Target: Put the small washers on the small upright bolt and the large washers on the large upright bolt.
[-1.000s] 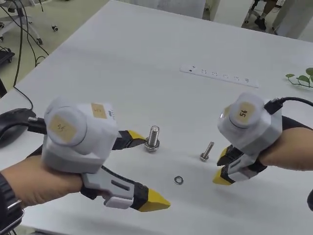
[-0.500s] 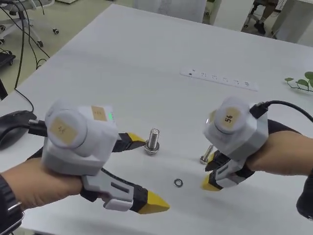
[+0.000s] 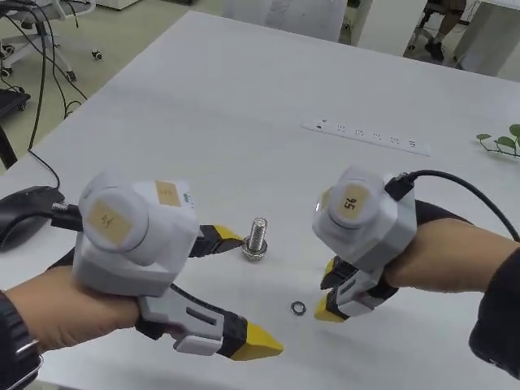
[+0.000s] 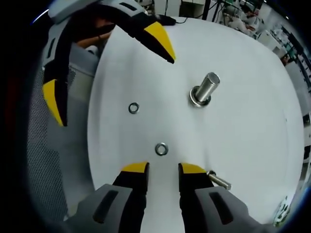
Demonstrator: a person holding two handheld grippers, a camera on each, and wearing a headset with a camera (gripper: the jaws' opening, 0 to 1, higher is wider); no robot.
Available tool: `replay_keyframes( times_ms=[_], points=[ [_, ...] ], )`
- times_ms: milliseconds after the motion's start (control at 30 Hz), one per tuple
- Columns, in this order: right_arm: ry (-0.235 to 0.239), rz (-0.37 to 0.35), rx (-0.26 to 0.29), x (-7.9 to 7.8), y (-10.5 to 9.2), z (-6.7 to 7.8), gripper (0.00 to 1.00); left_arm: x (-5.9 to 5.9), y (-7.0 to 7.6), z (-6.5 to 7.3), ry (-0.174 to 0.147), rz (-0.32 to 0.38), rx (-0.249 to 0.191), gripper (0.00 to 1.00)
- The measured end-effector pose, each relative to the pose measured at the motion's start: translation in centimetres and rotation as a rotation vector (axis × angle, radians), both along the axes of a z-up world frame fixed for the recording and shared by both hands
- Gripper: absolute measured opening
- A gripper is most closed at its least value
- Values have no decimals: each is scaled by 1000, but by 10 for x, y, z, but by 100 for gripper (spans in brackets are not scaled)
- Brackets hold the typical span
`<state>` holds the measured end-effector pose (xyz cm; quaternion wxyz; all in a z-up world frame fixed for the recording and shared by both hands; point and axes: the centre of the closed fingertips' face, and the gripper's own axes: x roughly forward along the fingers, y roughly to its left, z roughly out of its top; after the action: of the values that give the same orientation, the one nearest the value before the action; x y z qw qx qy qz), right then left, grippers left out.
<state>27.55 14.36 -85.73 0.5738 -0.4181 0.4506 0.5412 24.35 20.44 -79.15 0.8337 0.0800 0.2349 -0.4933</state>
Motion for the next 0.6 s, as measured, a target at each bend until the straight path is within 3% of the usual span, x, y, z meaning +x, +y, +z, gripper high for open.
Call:
replay_keyframes(
  times_ms=[600],
  points=[
    [28, 37, -14, -3, 16, -15, 24, 3, 1, -1, -3, 10, -7, 80]
  ],
)
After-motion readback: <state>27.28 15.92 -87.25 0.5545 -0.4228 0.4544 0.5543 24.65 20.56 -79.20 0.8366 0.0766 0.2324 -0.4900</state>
